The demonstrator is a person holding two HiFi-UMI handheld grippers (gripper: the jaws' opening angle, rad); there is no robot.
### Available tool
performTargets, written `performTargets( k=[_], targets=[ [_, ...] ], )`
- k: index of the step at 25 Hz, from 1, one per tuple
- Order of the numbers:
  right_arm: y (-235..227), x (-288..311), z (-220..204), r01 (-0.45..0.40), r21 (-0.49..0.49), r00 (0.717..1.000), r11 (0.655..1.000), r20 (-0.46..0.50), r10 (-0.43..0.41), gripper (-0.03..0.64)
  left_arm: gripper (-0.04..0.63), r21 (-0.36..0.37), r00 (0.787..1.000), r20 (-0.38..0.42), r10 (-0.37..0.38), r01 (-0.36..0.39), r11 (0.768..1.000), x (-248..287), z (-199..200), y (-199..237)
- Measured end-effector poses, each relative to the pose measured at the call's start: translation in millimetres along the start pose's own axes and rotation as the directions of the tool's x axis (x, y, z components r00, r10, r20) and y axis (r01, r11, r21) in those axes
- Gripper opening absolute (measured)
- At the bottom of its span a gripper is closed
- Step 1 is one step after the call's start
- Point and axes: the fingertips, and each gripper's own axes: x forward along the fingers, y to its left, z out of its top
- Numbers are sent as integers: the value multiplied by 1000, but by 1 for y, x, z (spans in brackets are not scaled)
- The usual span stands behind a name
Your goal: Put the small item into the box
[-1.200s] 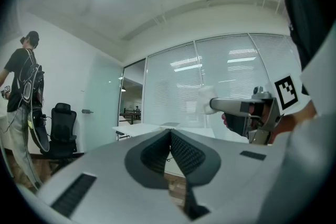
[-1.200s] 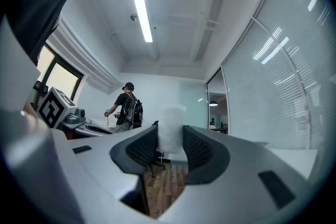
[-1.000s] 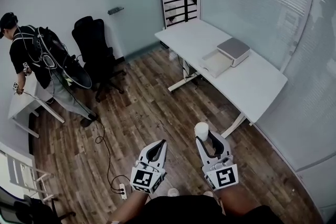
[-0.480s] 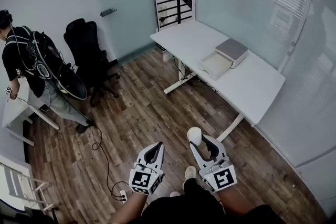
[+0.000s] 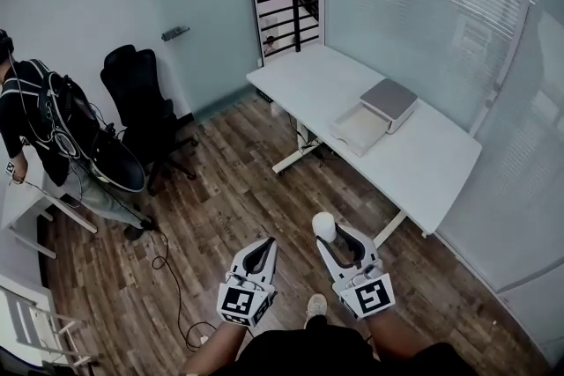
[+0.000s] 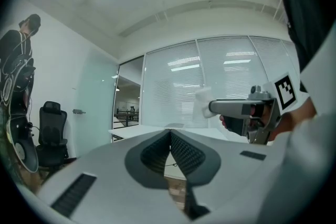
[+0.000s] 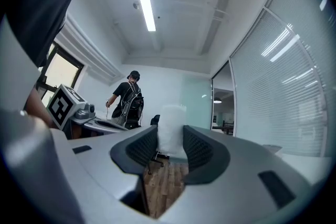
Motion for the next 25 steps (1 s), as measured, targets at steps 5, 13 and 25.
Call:
performTargets(
  k=[5, 13, 25],
  targets=[
    [-37, 28, -4, 11, -4, 1000, 1000, -3, -11, 161, 12, 3, 1000, -1, 21, -21, 1000, 44, 2, 22],
    [-96, 57, -29, 11, 27, 1000, 1000, -17, -11, 161, 12, 4, 999, -5, 42, -42, 999, 109, 2, 34],
    [-156, 96, -64, 31, 32, 999, 999, -40, -29, 161, 12, -9, 997, -39, 68, -68, 998, 172, -22, 61]
  ],
)
